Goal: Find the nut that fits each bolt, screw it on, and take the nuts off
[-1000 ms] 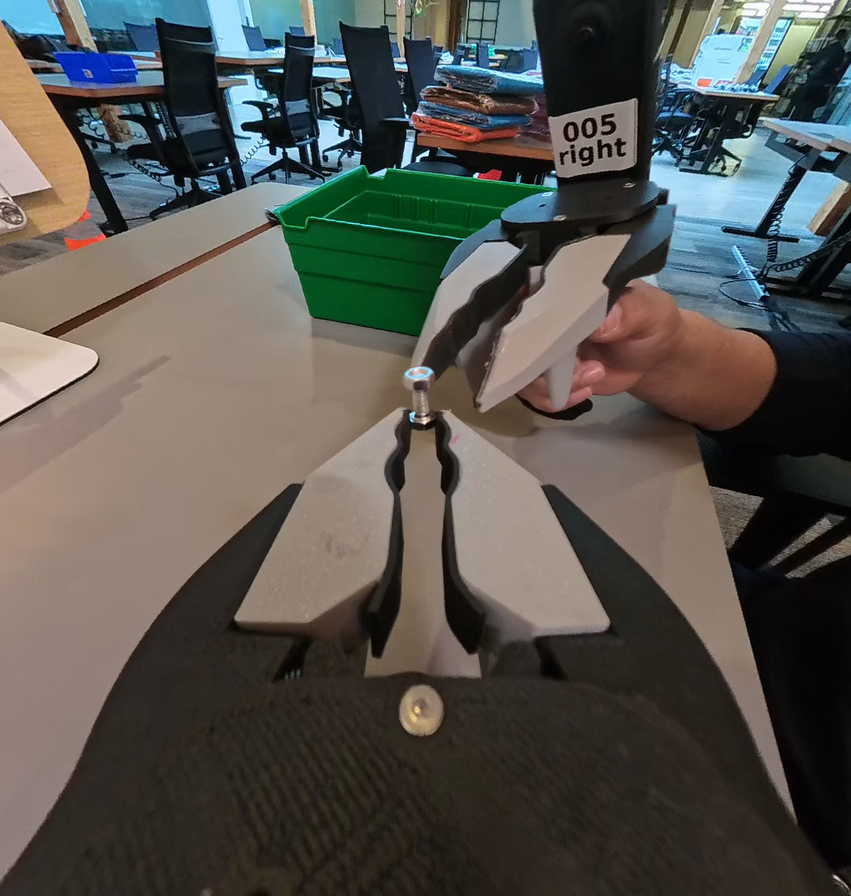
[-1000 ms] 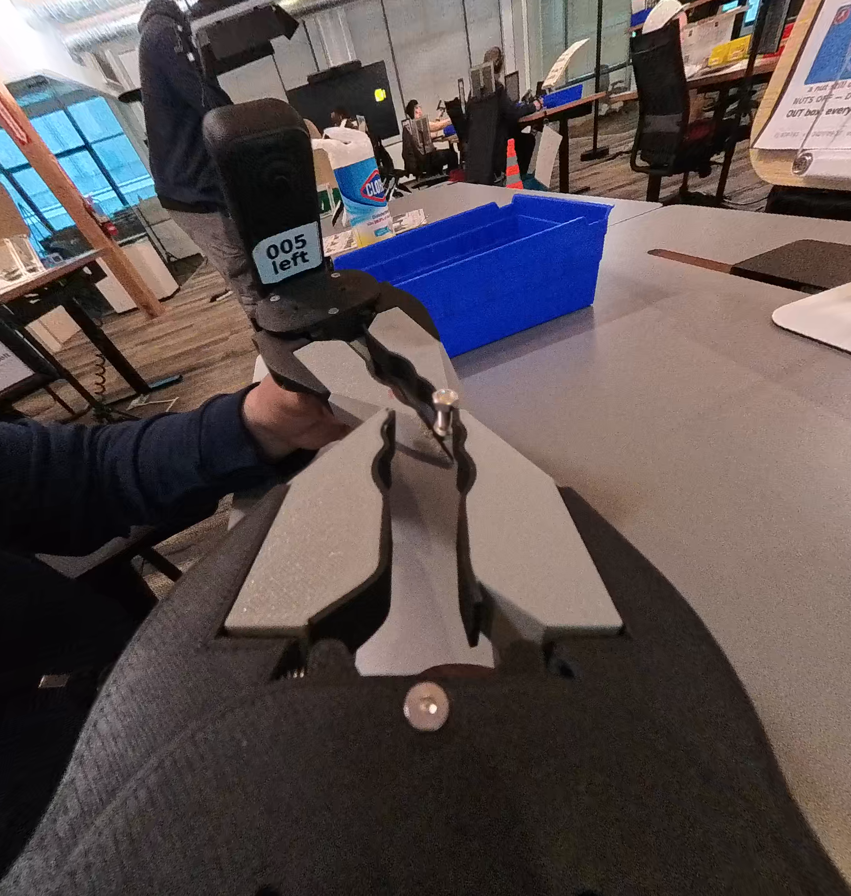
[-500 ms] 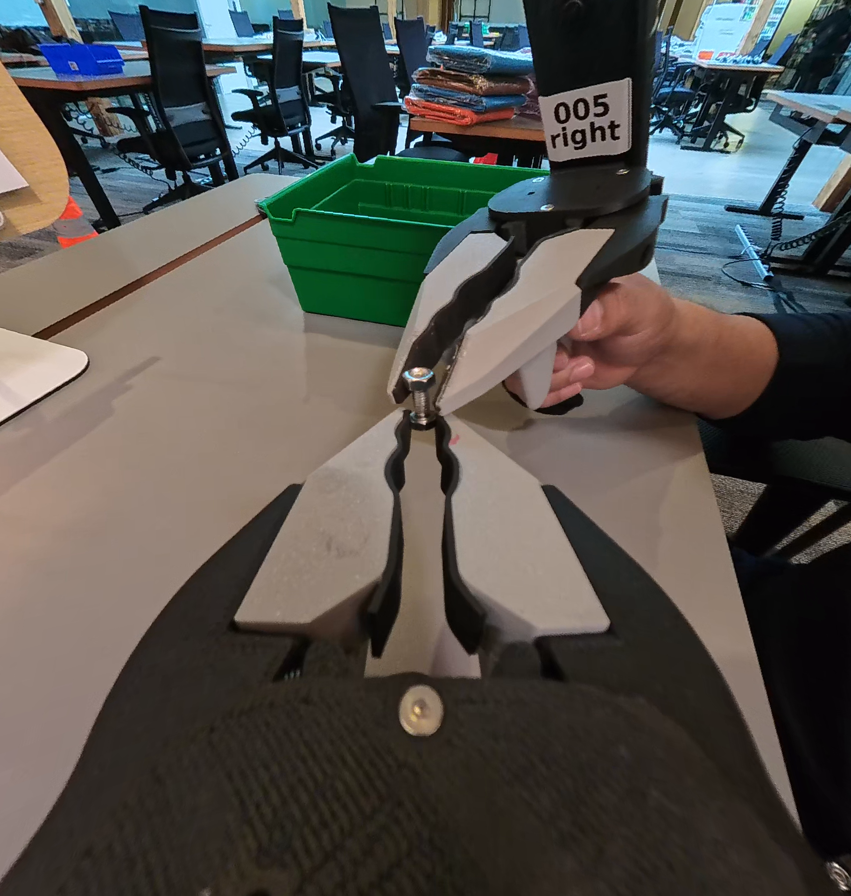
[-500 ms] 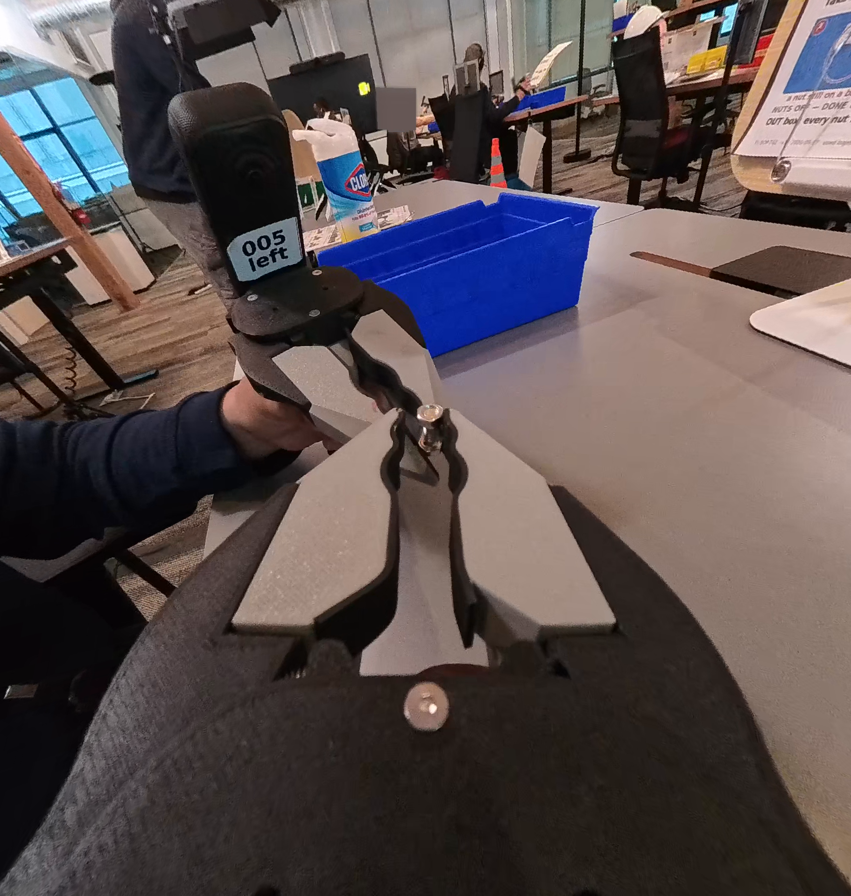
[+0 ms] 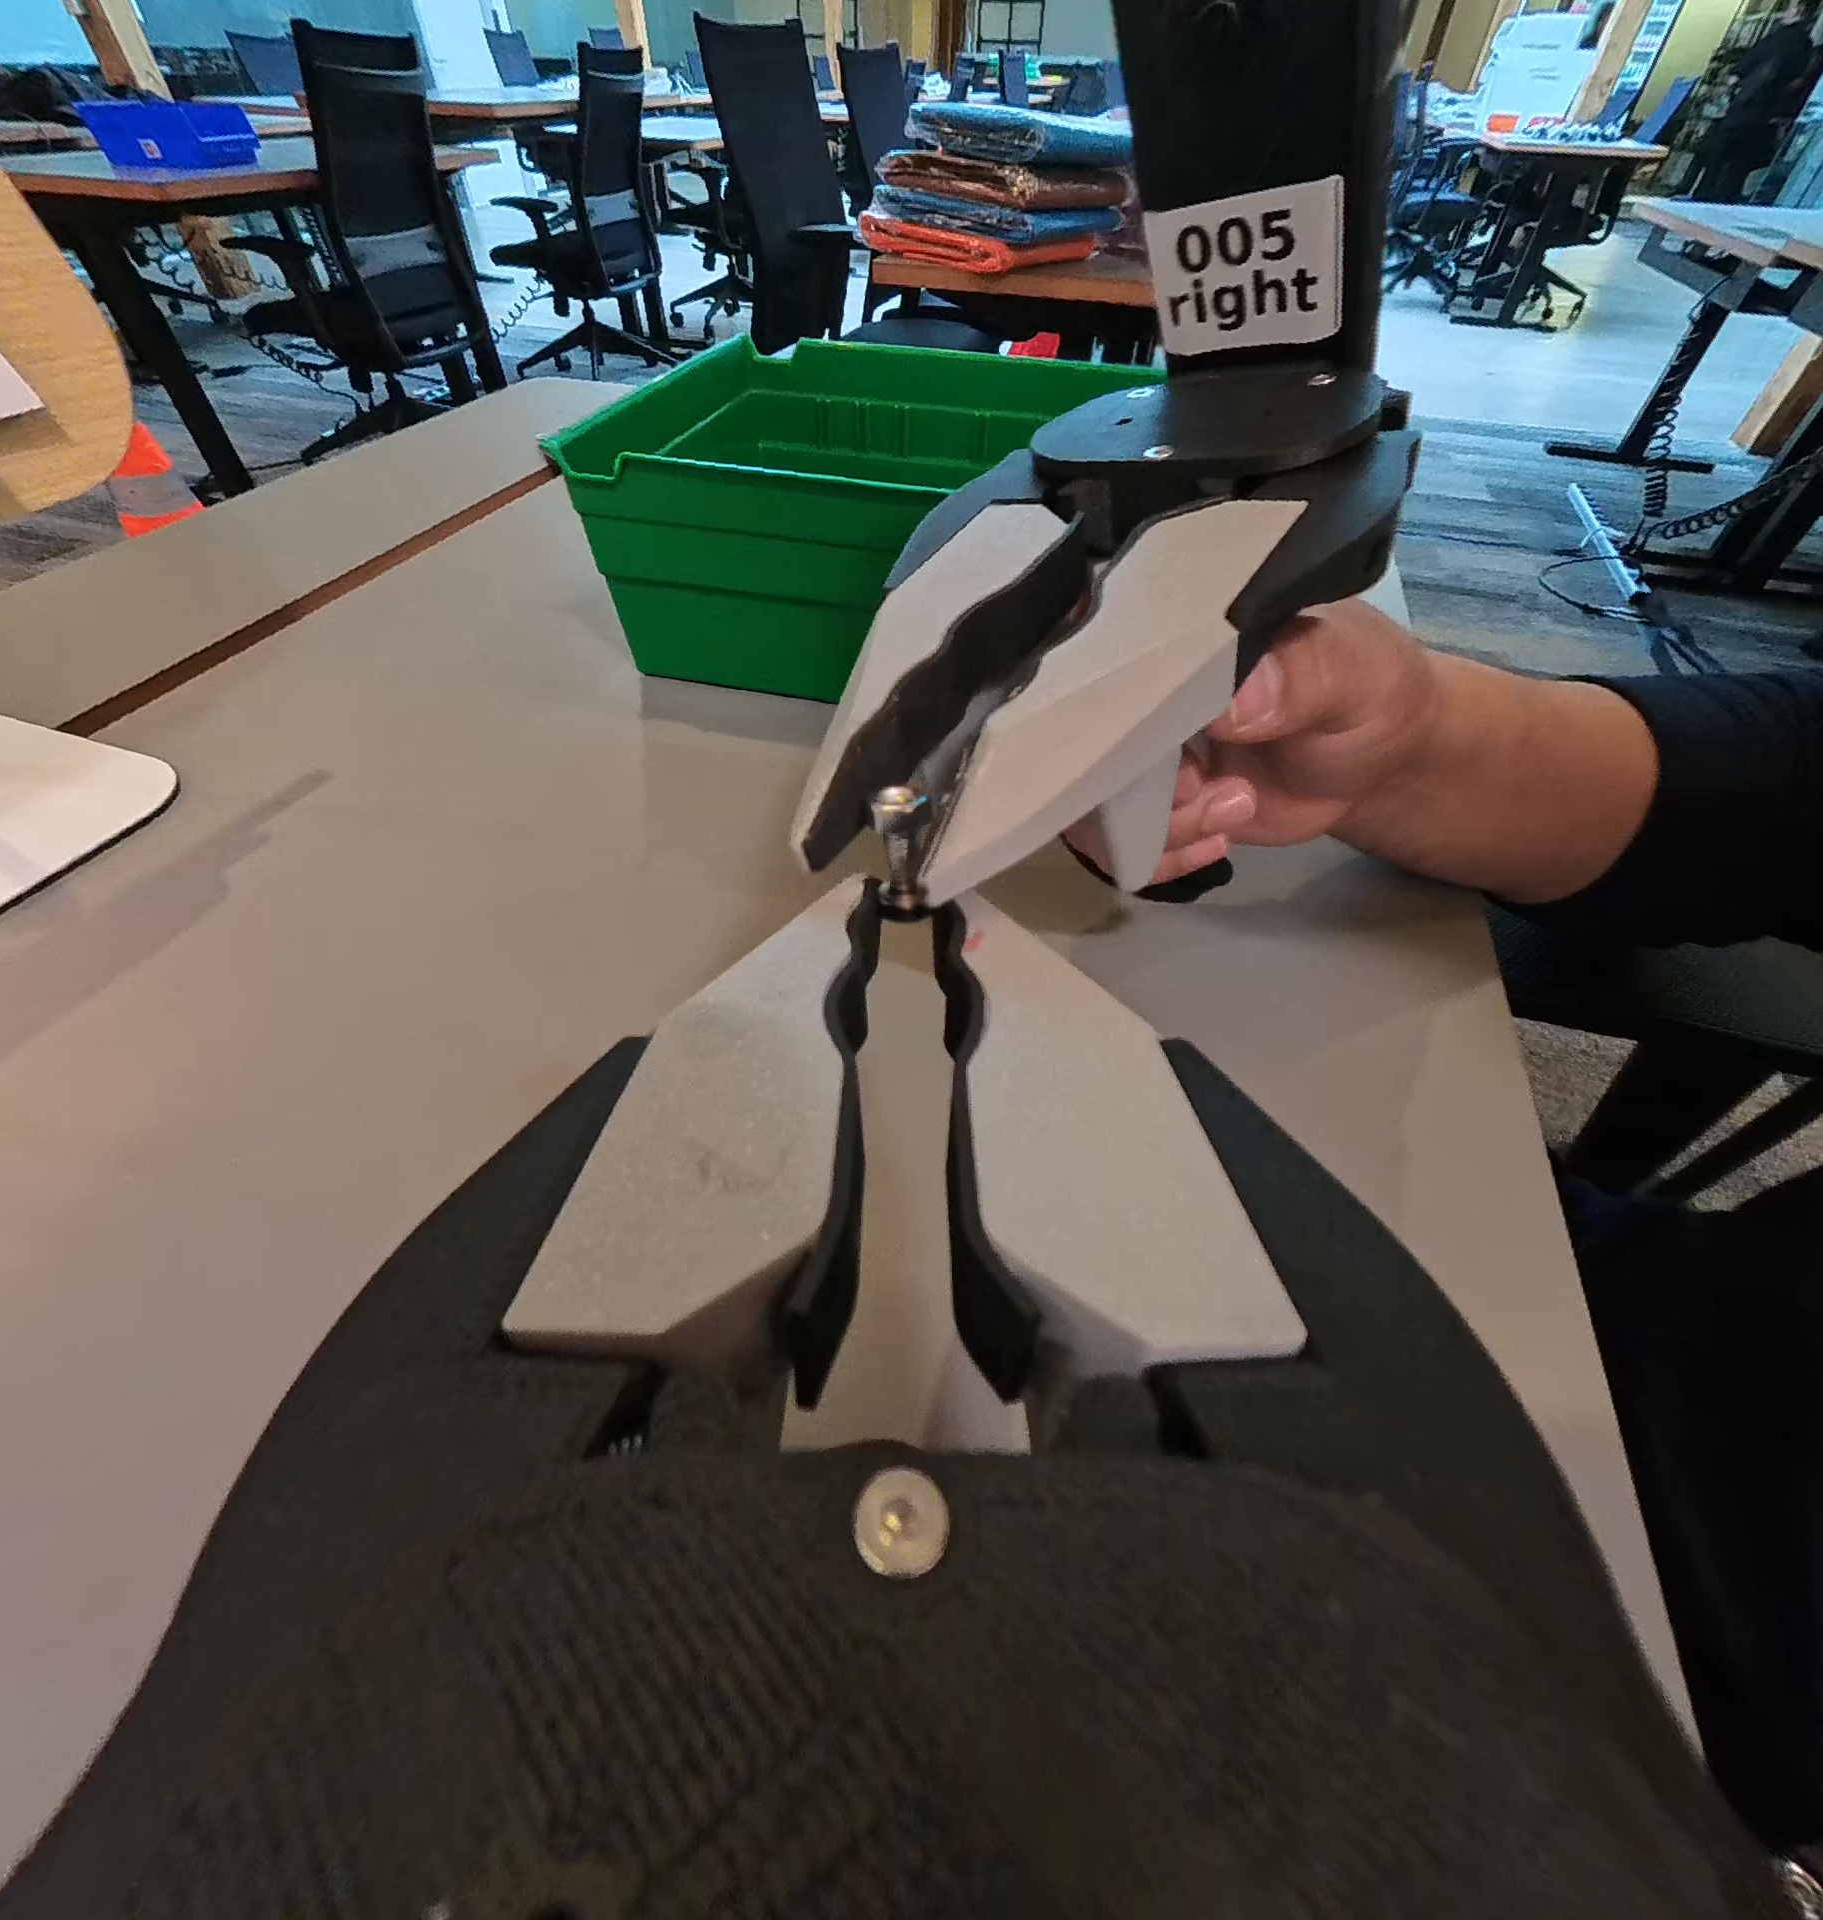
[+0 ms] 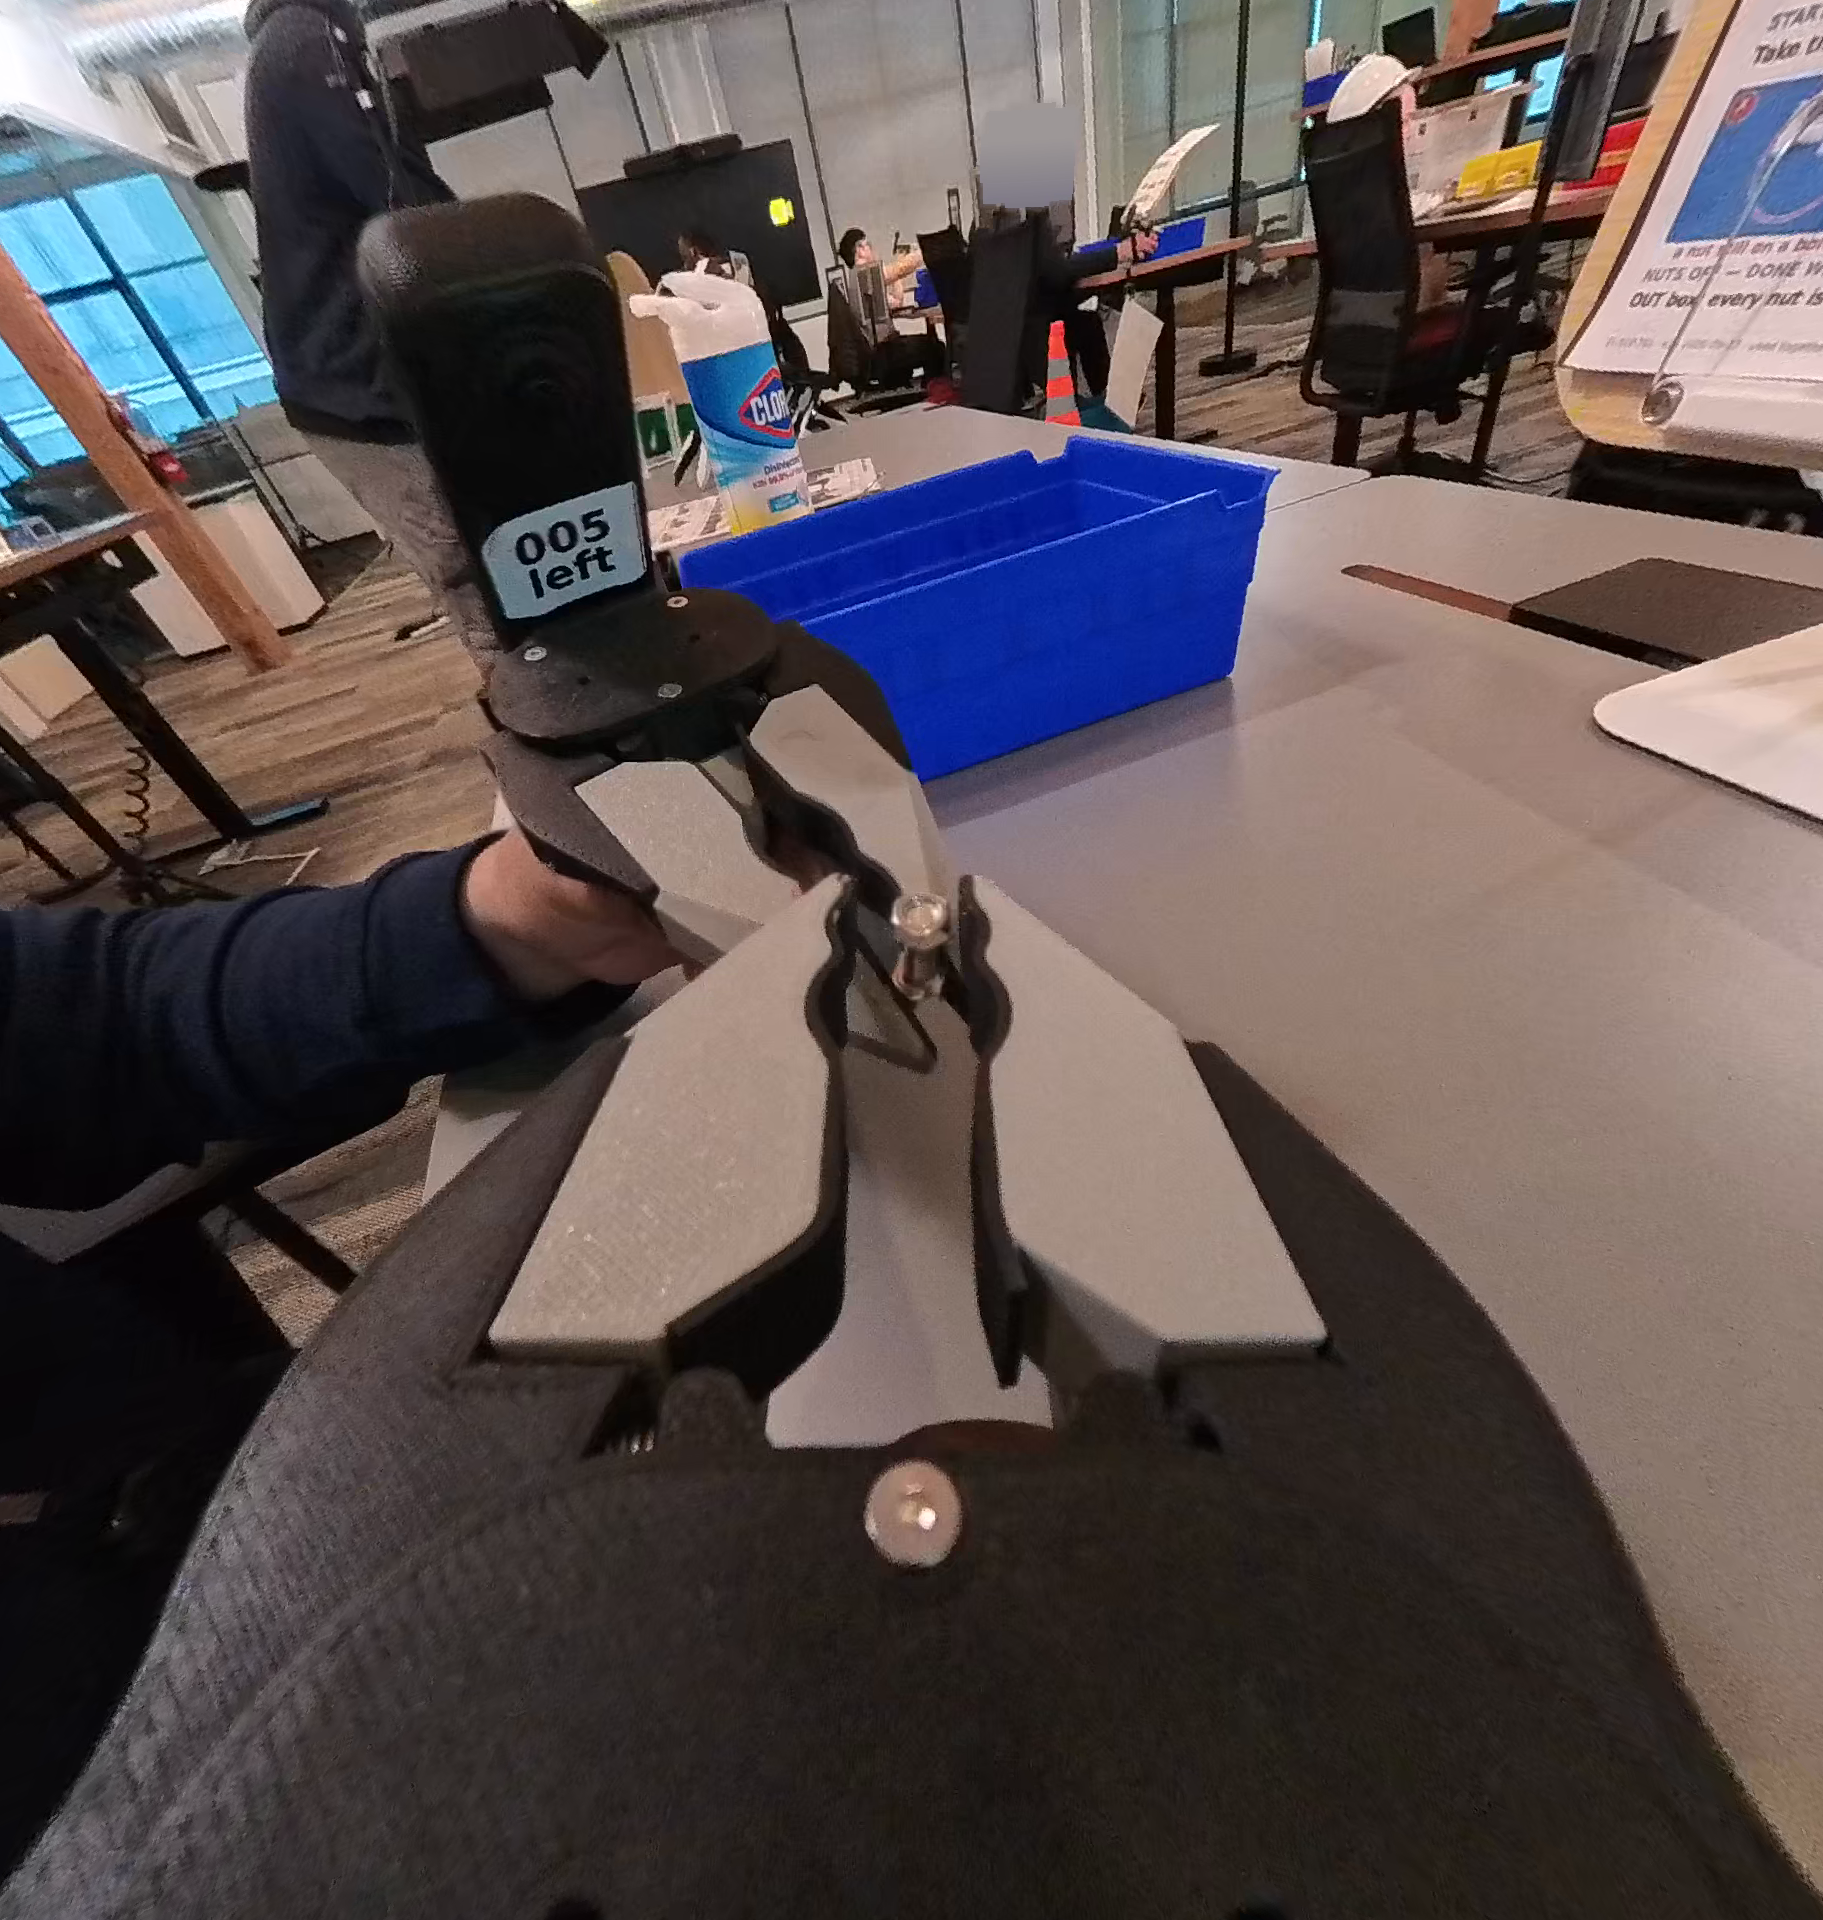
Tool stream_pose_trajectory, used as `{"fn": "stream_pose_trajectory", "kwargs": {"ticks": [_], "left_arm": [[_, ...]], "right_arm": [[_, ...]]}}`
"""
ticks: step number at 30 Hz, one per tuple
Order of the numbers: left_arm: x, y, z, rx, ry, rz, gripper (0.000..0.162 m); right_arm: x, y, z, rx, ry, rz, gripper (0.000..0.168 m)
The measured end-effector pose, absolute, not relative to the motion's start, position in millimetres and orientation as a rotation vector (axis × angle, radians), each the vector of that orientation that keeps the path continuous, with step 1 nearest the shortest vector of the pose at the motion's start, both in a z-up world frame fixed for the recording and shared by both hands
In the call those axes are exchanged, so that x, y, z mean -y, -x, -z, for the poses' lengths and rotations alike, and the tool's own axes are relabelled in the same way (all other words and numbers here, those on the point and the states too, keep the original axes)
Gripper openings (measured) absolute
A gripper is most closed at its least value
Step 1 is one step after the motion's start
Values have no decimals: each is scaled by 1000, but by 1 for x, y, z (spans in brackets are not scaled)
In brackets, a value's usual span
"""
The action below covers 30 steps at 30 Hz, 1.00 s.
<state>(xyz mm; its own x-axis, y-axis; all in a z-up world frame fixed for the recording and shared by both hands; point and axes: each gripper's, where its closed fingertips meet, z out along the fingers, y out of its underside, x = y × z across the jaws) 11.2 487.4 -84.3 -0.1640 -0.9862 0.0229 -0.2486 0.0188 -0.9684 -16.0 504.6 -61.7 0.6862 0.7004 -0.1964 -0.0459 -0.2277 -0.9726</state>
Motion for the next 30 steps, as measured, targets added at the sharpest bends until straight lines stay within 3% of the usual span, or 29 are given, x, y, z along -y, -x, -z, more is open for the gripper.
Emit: {"fn": "stream_pose_trajectory", "kwargs": {"ticks": [9, 30], "left_arm": [[-498, -8, 80, -1463, 1330, 1205, 7], [-486, -12, 82, -1514, 1305, 1212, 7]], "right_arm": [[-504, 11, 56, 505, 1642, -753, 19], [-506, 16, 57, 510, 1644, -743, 8]]}}
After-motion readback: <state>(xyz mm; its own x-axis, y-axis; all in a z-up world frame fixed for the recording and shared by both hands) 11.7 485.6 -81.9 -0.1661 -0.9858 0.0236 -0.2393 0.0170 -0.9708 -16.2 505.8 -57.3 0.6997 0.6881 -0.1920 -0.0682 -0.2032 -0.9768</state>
